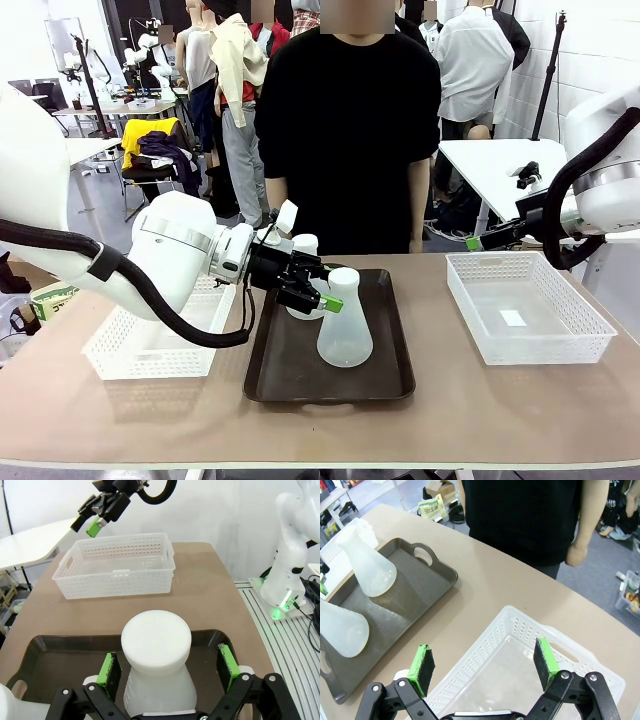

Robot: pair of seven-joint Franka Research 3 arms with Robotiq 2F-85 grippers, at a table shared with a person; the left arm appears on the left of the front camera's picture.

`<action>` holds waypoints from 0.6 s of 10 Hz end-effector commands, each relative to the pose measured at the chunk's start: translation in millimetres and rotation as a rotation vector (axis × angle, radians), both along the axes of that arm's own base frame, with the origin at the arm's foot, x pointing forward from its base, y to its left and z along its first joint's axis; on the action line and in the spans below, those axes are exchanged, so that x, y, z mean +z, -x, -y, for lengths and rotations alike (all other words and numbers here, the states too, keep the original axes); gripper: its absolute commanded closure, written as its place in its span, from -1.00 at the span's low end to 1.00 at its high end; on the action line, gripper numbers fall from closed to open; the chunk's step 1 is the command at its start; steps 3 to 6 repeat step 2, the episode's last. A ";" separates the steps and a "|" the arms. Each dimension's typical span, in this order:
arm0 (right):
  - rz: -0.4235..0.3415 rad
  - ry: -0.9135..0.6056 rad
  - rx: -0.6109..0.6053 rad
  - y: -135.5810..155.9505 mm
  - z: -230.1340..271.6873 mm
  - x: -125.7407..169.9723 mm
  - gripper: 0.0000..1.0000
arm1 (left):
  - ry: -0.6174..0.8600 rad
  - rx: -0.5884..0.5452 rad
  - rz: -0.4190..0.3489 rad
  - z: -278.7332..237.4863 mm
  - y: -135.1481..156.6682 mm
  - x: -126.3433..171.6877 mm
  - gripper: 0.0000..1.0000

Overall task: Prepare the laboratory tools.
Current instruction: Place the picked Big flask upright in the Handle tray as directed by the person.

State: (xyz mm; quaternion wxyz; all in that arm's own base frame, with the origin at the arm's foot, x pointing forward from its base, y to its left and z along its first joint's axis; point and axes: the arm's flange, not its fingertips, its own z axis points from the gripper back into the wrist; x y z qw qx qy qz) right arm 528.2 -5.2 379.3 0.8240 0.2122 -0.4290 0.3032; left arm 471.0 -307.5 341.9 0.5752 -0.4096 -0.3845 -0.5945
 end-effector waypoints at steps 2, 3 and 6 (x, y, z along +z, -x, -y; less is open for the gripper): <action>-0.002 0.005 0.003 0.4 0.5 -0.2 -1.00 | 0.007 -0.013 0.015 0.6 0.4 0.6 -1.00; -0.002 0.005 0.003 0.4 0.5 -0.2 -1.00 | 0.007 -0.013 0.015 0.6 0.4 0.6 -1.00; -0.002 0.005 0.003 0.4 0.5 -0.2 -1.00 | 0.007 -0.013 0.015 0.6 0.4 0.6 -1.00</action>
